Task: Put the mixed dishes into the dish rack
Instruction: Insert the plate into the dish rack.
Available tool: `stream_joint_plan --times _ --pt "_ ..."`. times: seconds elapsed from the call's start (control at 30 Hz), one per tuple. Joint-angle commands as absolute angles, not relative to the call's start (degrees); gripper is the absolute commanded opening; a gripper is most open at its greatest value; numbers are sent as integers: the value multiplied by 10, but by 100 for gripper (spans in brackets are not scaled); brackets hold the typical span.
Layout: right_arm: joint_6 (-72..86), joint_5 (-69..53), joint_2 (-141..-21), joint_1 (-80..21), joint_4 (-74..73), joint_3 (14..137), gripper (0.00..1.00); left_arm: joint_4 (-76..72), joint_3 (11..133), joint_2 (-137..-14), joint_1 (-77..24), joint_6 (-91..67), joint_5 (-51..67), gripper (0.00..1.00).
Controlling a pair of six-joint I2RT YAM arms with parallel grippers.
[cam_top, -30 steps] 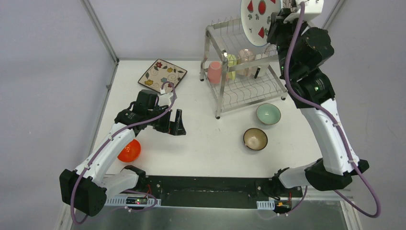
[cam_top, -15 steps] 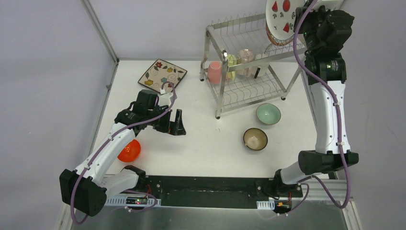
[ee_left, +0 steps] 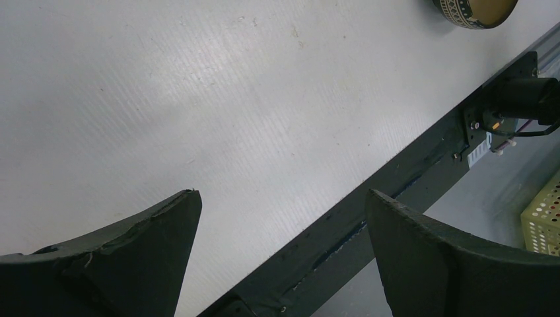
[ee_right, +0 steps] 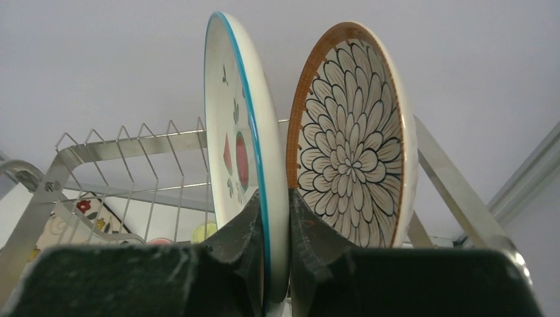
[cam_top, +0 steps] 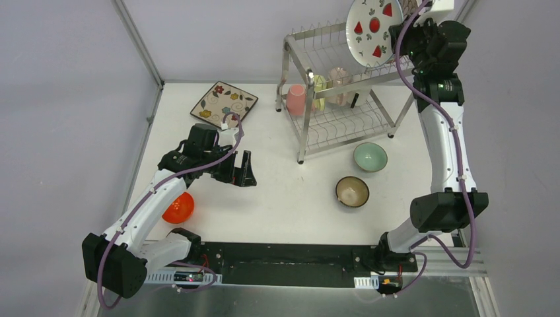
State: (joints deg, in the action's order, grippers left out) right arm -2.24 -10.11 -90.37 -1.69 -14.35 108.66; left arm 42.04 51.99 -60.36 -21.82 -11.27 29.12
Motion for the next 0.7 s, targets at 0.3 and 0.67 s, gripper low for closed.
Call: stream_joint_plan --times 0.3,0.67 --pt "-12 -55 -874 -11 28 1026 0 413 526 -595 -225 -103 301 99" --pt "-29 -40 -838 -11 97 997 0 414 529 -597 -224 -102 298 99"
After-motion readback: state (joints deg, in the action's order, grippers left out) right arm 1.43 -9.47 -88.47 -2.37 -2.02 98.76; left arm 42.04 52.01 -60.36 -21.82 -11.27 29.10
